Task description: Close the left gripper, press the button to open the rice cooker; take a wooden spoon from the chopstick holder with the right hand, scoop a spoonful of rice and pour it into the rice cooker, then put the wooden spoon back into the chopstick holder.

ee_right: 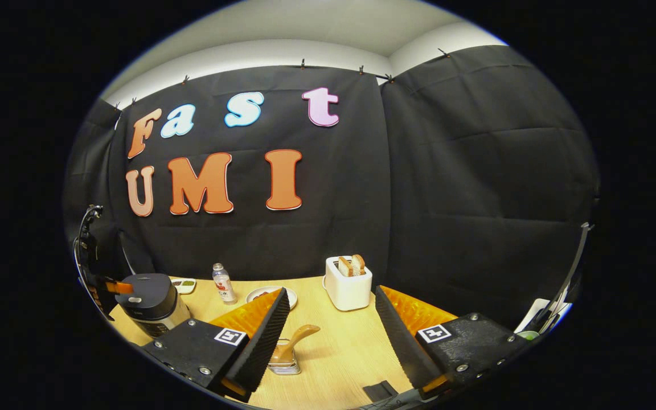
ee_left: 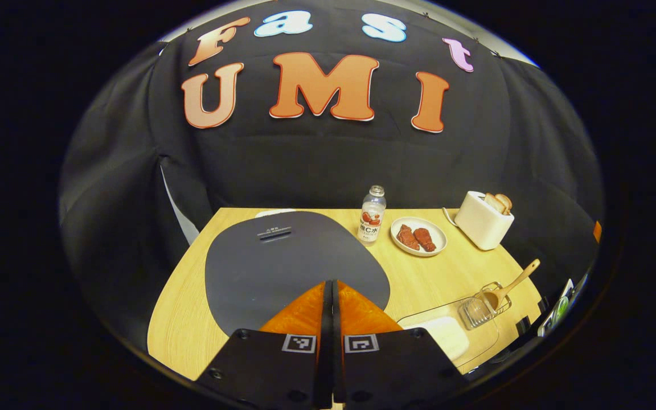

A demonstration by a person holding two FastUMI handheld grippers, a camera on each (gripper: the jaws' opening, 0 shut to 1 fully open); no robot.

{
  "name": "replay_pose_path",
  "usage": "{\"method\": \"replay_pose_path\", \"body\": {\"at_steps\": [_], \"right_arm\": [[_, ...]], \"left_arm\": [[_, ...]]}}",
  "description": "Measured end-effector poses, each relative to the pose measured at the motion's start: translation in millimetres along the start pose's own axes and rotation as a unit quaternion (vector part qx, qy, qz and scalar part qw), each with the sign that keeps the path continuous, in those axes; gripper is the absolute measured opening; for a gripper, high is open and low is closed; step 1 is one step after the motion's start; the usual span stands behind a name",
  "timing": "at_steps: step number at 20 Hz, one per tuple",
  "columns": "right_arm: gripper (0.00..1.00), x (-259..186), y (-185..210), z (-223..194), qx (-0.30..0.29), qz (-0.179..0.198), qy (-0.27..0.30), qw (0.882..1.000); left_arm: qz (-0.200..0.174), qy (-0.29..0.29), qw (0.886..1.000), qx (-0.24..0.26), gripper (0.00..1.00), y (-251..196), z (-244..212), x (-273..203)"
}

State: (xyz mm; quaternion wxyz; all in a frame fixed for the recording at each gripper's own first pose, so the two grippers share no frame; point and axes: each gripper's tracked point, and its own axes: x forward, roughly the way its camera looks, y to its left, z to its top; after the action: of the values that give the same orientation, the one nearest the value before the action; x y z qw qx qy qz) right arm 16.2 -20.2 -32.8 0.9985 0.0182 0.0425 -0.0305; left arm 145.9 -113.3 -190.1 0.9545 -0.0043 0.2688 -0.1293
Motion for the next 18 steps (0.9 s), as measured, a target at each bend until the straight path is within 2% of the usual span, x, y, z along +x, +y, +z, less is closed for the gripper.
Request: {"method": "replay_pose_path", "body": {"at_steps": [1,2,8,12,13,14,15,18], "right_arm": [[0.94,0.0,-0.7,-1.4,0.002,-0.002,0.002,1.0],[0.94,0.8,-1.8,-3.1,0.004,-0.003,0.004,1.0],[0.94,3.7,0.4,-8.7,0.011,-0.001,0.011,1.0],[0.94,3.3,1.8,-13.1,0.009,0.0,0.013,1.0],[0.99,3.0,4.8,-15.3,0.013,0.004,0.017,1.0],[0.94,1.6,8.2,-16.4,0.015,0.009,0.02,1.0],[0.94,1.4,10.0,-16.2,0.016,0.011,0.02,1.0],[0.94,-1.5,9.9,-9.7,0.016,0.013,0.011,1.0]], "left_arm": [[-0.002,0.005,1.0,0.001,0.02,-1.2,-4.9,1.4],[-0.002,0.008,1.0,0.003,0.05,-0.8,-7.9,3.0],[-0.003,0.023,1.0,-0.002,0.05,-5.4,-22.5,10.0],[0.003,0.024,0.999,-0.04,0.05,-4.7,-28.8,10.1],[0.0,0.028,0.999,-0.029,0.05,-4.5,-32.1,11.8],[-0.001,0.029,0.999,-0.018,0.05,-4.7,-31.6,11.7],[-0.002,0.029,1.0,-0.006,0.07,-5.8,-30.0,10.8],[-0.009,0.021,1.0,0.004,0.05,-6.6,-25.1,12.3]]}}
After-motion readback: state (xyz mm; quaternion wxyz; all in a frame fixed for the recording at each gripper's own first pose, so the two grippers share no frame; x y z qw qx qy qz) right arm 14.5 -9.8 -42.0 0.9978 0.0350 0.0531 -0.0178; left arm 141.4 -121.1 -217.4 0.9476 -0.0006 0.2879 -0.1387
